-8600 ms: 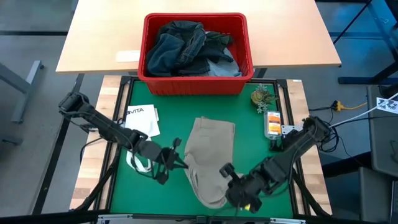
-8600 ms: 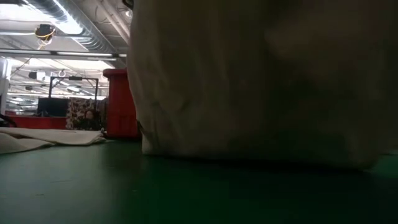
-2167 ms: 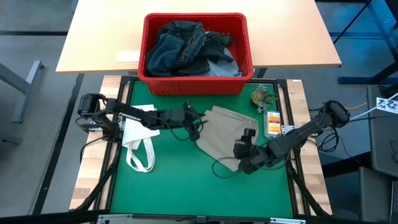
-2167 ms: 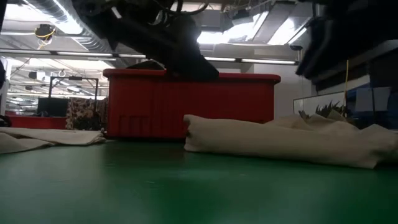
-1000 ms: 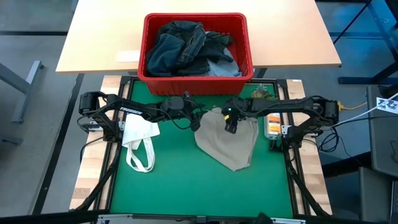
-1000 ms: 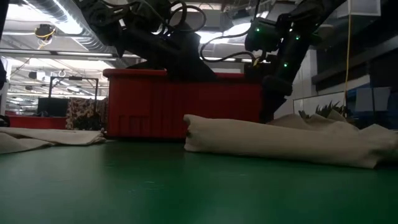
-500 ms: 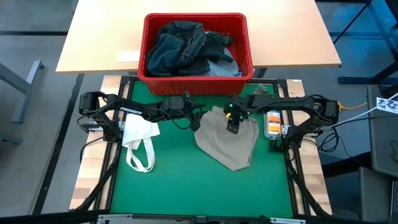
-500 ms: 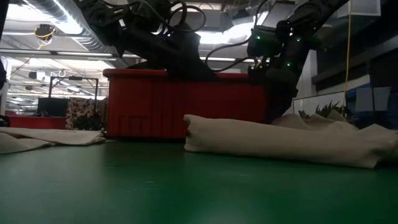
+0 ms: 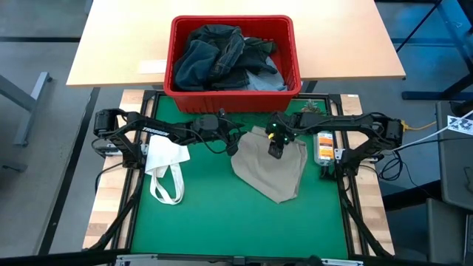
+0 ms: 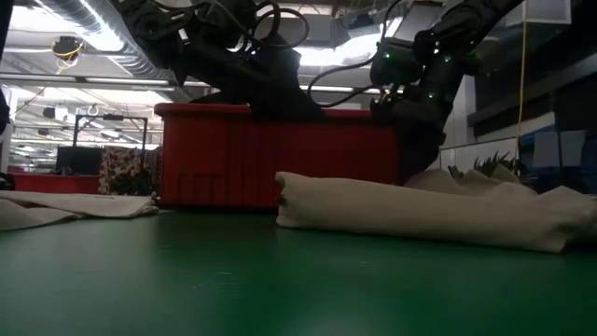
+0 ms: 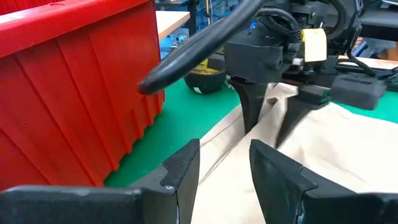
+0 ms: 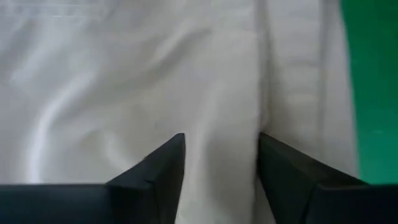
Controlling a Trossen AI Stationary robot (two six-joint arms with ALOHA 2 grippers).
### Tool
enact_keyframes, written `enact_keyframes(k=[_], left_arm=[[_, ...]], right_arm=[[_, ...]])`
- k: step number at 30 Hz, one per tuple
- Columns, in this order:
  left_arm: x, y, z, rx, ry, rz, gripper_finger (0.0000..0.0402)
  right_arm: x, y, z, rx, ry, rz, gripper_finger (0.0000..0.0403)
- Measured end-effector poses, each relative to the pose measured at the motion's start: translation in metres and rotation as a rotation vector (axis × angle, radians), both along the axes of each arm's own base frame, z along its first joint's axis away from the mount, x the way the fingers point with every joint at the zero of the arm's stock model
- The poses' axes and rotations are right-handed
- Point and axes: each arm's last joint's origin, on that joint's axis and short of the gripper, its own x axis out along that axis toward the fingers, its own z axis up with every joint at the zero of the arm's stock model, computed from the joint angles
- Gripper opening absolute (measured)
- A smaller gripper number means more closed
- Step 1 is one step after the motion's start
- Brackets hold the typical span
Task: Fold Laundry from Bin
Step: Fold the gray shorts
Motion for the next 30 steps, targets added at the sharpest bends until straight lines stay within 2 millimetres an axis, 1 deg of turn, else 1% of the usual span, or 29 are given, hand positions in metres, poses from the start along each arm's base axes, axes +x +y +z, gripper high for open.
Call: enact_keyframes(k=[3,7,8,9,13,19,23,26,30], left_arm=[[0.000,0.000,0.000,-0.001,0.000,0.001,0.0135],[0.000,0.000,0.000,-0.001,0.000,0.001,0.0135],[0.000,0.000,0.000,-0.001,0.000,0.001,0.0135],[0.000,0.000,0.000,-0.001,0.000,0.000,0.0135],[0.000,0.000,0.000,-0.001,0.000,0.000,0.0135],[0.000,0.000,-0.001,-0.004,0.015,0.000,0.0135],[-0.001,-0.001,-0.002,-0.005,0.021,0.000,0.0135],[0.000,-0.001,-0.002,-0.005,0.021,-0.002,0.0135],[0.000,-0.001,-0.002,-0.005,0.022,-0.003,0.0135]], right_arm=[[-0.001,-0.002,0.000,-0.055,0.034,-0.027,0.0123],[0.002,-0.007,0.002,-0.150,0.036,-0.064,0.0030],[0.003,-0.008,0.003,-0.173,0.027,-0.080,0.0016],[0.004,-0.010,0.005,-0.195,0.013,-0.095,0.0010],[0.008,-0.013,0.008,-0.210,-0.047,-0.114,0.0023],[0.010,-0.010,0.007,-0.137,-0.091,-0.070,0.0005],[0.010,-0.010,0.007,-0.132,-0.097,-0.056,0.0005],[0.010,-0.010,0.007,-0.141,-0.092,-0.035,0.0025],[0.010,-0.010,0.007,-0.138,-0.090,-0.041,0.0075]])
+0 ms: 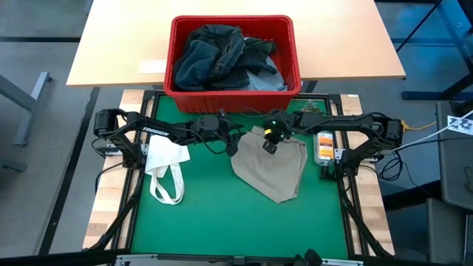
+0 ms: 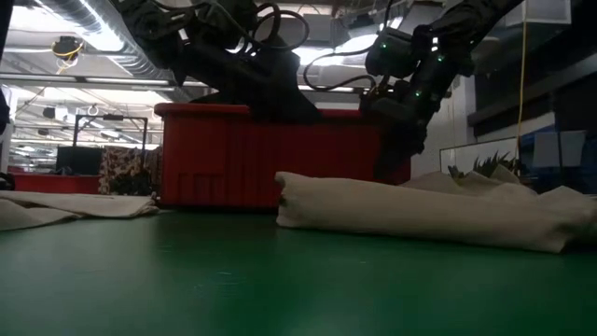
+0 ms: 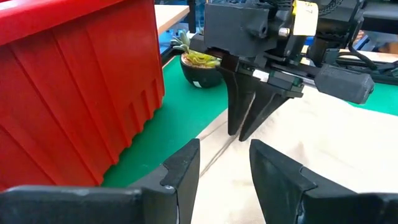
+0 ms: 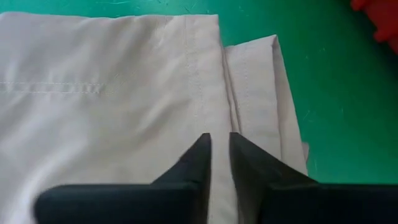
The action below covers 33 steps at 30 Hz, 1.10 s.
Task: Fold Laundry from Bin
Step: Fold the gray shorts
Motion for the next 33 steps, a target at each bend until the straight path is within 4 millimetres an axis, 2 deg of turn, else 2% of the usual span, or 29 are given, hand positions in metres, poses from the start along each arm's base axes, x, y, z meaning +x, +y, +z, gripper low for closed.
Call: enact_keyframes(k=[6,12,23,29,33], left_arm=[[0.000,0.000,0.000,0.000,0.000,0.000,0.0135],[0.000,0.000,0.000,0.000,0.000,0.000,0.0135],[0.000,0.000,0.000,0.000,-0.001,0.000,0.0135],[0.000,-0.001,0.000,0.000,0.000,-0.003,0.0135],[0.001,-0.004,0.000,0.000,0.000,-0.013,0.0135]], right_arm=[[-0.005,0.003,-0.003,0.041,0.054,0.002,0.0138],[-0.009,0.007,-0.006,0.070,0.108,0.020,0.0147],[-0.012,0.010,-0.008,0.118,0.136,0.034,0.0095],[-0.011,0.010,-0.007,0.112,0.119,0.065,0.0011],[-0.008,0.005,-0.005,0.025,0.118,0.025,0.0012]])
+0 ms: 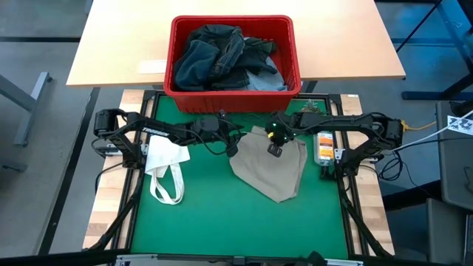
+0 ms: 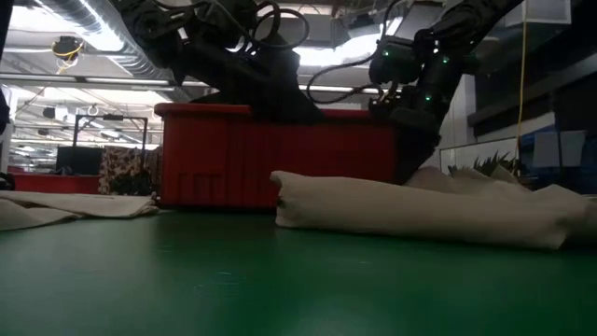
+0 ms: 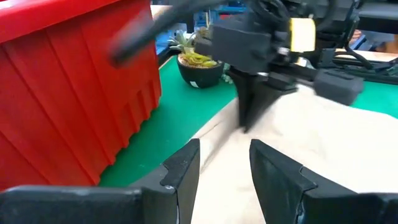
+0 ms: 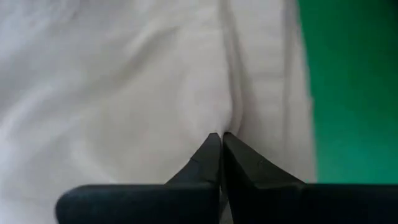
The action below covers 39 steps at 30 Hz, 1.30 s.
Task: Fold Laundry from Bin
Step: Fold the gray shorts
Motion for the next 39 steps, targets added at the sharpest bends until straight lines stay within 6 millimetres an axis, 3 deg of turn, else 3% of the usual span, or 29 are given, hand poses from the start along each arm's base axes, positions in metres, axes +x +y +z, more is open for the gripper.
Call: enact_keyframes(k=[4,15,21,24,33,39], left_arm=[[0.001,-0.004,0.000,0.000,0.000,-0.013,0.0135],[0.003,-0.018,0.000,0.000,0.001,-0.055,0.0135],[0.008,-0.029,-0.014,-0.006,0.048,-0.089,0.0135],[0.010,-0.033,-0.021,-0.008,0.066,-0.100,0.0135],[0.015,-0.042,-0.042,-0.040,0.112,-0.113,0.0135],[0.017,-0.052,-0.048,-0.040,0.129,-0.142,0.0135]], right_arm=[[0.001,-0.005,0.002,-0.100,0.018,-0.069,0.0006],[-0.005,-0.005,0.000,-0.150,0.123,-0.151,0.0008],[-0.005,-0.005,0.000,-0.169,0.130,-0.162,0.0011],[-0.005,-0.005,0.000,-0.168,0.132,-0.162,0.0030],[-0.007,-0.007,0.003,-0.217,0.182,-0.197,0.0141],[-0.002,-0.009,0.033,-0.154,0.195,-0.190,0.0147]])
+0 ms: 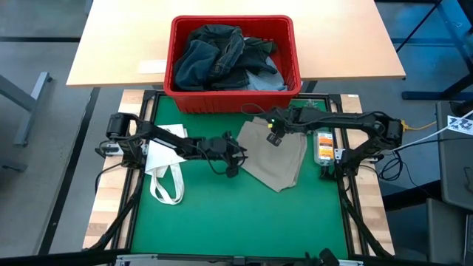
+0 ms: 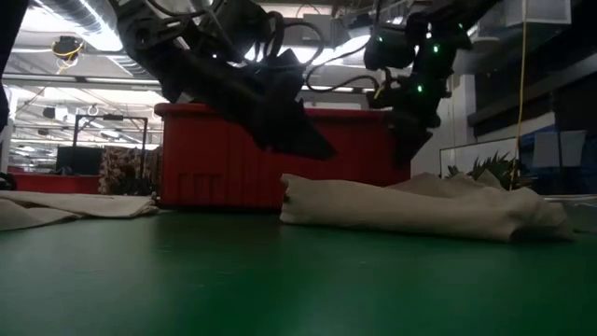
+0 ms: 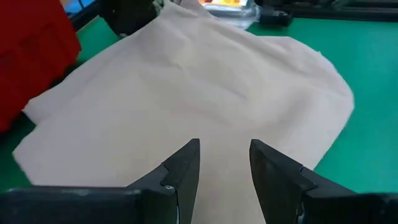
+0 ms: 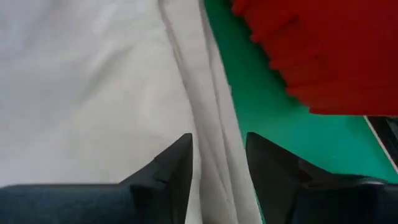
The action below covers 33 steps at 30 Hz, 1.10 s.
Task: Fold Laundry from Bin
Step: Fold the gray shorts
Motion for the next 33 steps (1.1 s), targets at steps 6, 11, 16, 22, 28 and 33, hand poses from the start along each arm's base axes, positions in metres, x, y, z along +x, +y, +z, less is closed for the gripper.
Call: enact_keyframes(k=[6,11,16,22,28,33], left_arm=[[0.000,-0.001,-0.005,0.006,0.027,0.007,0.0135],[0.000,-0.001,-0.013,0.019,0.055,0.029,0.0135],[0.001,0.000,-0.031,0.022,0.118,0.025,0.0135],[0.002,0.000,-0.052,0.024,0.184,0.027,0.0135],[0.002,0.000,-0.060,0.024,0.203,0.029,0.0135],[0.003,0.000,-0.054,0.022,0.167,0.028,0.0135]], right_arm=[[0.003,0.011,0.005,0.189,-0.064,0.088,0.0132],[0.002,0.026,-0.025,0.124,0.023,0.108,0.0123],[-0.015,0.027,-0.054,0.009,0.124,0.026,0.0116],[-0.038,0.022,-0.073,0.042,0.169,-0.082,0.0110],[-0.046,0.020,-0.078,0.057,0.189,-0.108,0.0110],[-0.044,0.018,-0.069,0.068,0.205,-0.104,0.0110]])
